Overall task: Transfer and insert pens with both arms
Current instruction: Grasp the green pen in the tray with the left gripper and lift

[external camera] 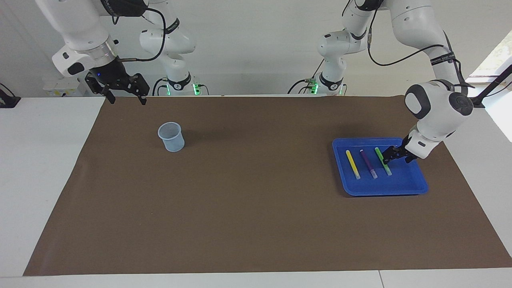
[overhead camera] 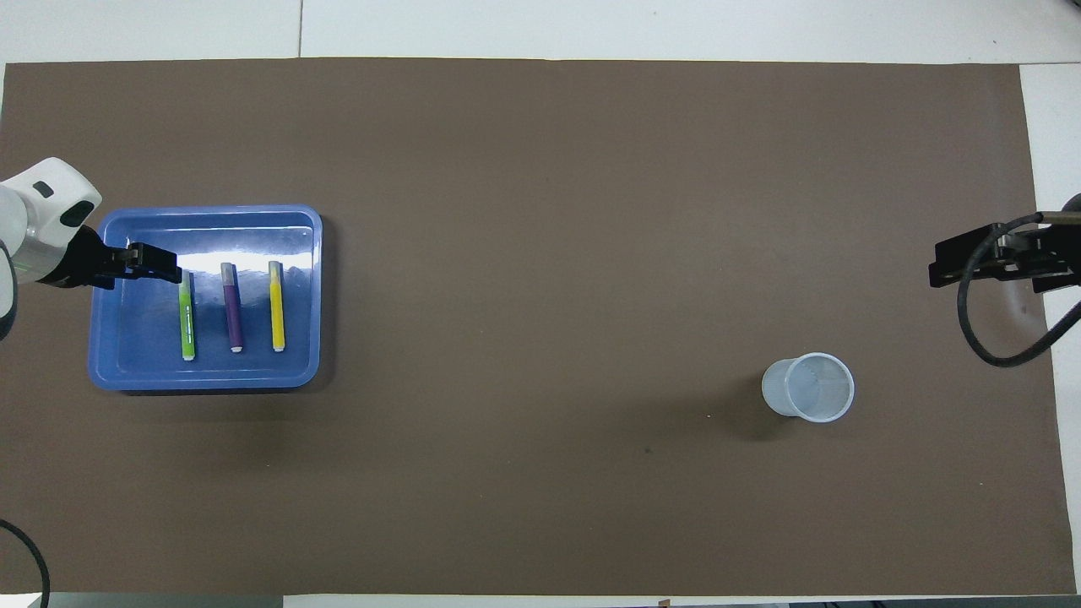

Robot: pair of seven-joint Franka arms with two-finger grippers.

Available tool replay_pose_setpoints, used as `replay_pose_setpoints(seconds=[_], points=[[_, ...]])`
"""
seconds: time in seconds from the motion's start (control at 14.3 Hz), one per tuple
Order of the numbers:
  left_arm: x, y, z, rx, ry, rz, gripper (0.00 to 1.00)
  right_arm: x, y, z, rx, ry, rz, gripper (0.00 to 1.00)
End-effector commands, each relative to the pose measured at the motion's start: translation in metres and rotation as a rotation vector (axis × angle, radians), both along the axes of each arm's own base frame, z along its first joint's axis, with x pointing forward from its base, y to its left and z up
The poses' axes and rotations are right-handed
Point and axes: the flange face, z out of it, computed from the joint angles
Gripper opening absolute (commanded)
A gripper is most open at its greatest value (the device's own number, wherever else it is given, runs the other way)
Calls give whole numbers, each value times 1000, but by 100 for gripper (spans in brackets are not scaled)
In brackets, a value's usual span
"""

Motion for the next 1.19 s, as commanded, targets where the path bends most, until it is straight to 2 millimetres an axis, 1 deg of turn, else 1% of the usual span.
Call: replay_pose_setpoints(seconds=[0.0, 0.14, 0.28, 0.35, 0.42, 0.49, 0.63, 0.77, 0.91, 0.98, 1.05, 1.12], points=[[-4, 2, -13, 20, 7, -29, 100, -5, -3, 4, 6, -5, -13, 100], [-4, 1, -26, 16, 27, -29, 98, -6, 3, 3, 4, 2, -3, 100], [-3, 1, -37, 15, 36, -28, 95, -7, 2, 3, 4, 10, -3, 100], [-3, 1, -39, 14, 41, -30, 92, -7, -1, 4, 6, 7, -9, 100], [-5, 0, -46, 12, 51, -28, 89, -6, -3, 4, 6, -1, -13, 100], [-7, 1, -54, 11, 59, -21, 86, -6, 0, 1, 5, 4, -8, 100], [-9, 2, -57, 10, 63, -16, 84, -4, 6, 2, 4, -14, -25, 100], [-10, 1, -58, 10, 66, -5, 79, -2, 4, 3, 4, -31, -31, 100], [-11, 1, -57, 10, 71, 0, 69, -1, 5, 2, 4, -37, -33, 100], [-12, 1, -58, 9, 80, 3, 62, 1, 6, 2, 6, -54, -33, 100], [-12, 1, -58, 10, 80, 4, 54, 2, 7, 3, 7, -66, -33, 100], [-12, 0, -58, 11, 79, 22, 42, 3, 12, 3, 13, -70, -26, 100]])
